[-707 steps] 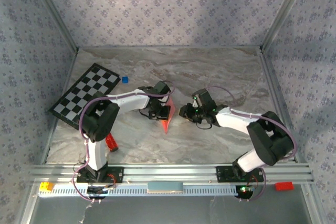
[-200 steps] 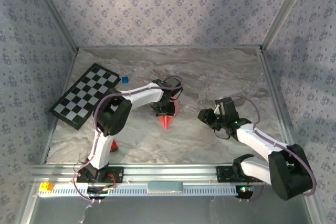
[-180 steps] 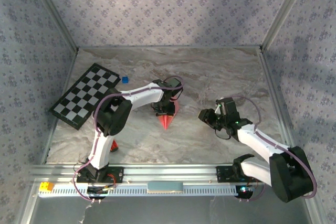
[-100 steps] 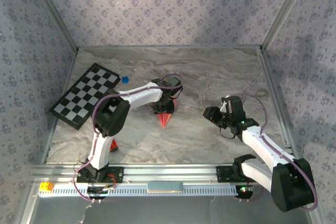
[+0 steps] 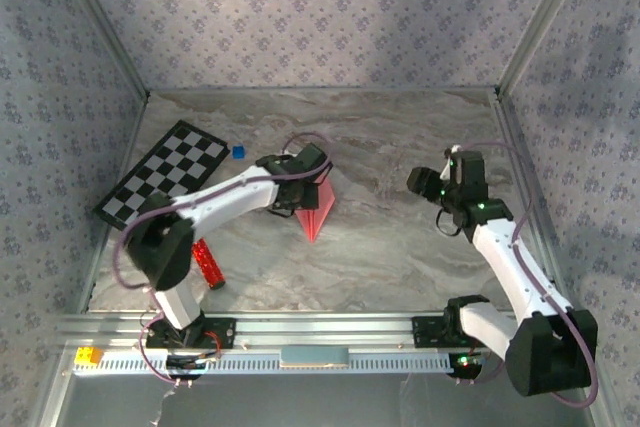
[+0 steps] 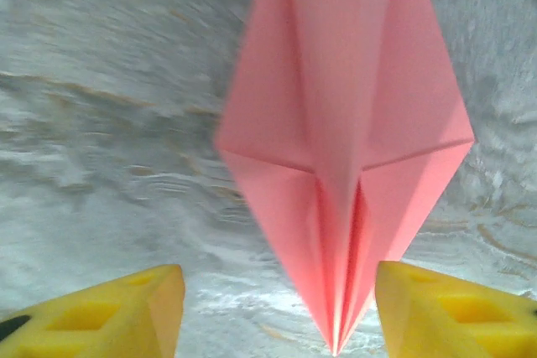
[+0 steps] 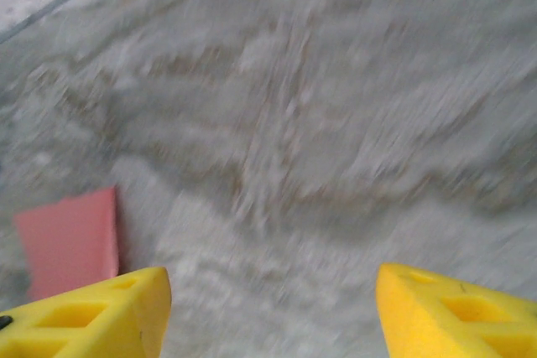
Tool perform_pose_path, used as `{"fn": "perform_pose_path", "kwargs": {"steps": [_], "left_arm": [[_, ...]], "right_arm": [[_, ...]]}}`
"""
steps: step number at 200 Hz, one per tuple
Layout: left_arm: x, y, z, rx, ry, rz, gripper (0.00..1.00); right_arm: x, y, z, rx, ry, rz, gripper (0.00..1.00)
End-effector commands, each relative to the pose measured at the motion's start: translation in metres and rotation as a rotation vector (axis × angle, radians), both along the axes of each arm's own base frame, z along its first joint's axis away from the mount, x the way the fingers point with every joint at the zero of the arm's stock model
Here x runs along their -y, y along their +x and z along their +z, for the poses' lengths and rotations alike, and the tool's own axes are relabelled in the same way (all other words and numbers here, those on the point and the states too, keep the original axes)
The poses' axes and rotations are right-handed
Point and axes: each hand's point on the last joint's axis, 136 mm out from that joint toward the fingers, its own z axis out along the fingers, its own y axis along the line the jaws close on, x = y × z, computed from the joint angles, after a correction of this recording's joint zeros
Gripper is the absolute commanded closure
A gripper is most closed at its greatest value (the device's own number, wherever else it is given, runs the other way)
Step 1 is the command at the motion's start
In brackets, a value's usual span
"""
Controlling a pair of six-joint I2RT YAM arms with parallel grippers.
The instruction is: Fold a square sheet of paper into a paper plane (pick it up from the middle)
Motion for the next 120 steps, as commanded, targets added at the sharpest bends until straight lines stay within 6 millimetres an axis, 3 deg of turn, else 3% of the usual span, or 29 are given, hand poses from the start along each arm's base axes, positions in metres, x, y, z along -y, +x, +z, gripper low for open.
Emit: {"fn": "perform_pose_path", "kwargs": {"steps": [1,10,29,45,63,97,120], "left_arm": [[-0.049,0.022,0.05,0.266,0.096,0.091,0.27],[-0.072,0.026,0.062,0.341,0.131,0.131,0.15],[-0.125,0.032,0.069,0.414,0.192,0.213,0.01],[-0.174,0.034,0.066,0.428,0.234,0.316,0.0],[-0.226,0.036,0.063,0.442,0.281,0.423,0.0],[-0.291,0.039,0.047,0.489,0.337,0.507,0.0],[-0.309,0.041,0.037,0.55,0.334,0.504,0.0]], "right_arm": [[0.057,0.022,0.003,0.061,-0.391,-0.111,0.3],[0.065,0.032,-0.006,0.088,-0.482,-0.111,0.28],[0.075,0.046,-0.029,0.094,-0.591,-0.108,0.28],[0.078,0.057,-0.049,0.106,-0.599,-0.093,0.28],[0.075,0.065,-0.055,0.214,-0.587,-0.086,0.28],[0.063,0.059,-0.084,0.342,-0.479,0.039,0.28],[0.057,0.064,-0.088,0.337,-0.431,0.098,0.3]]}}
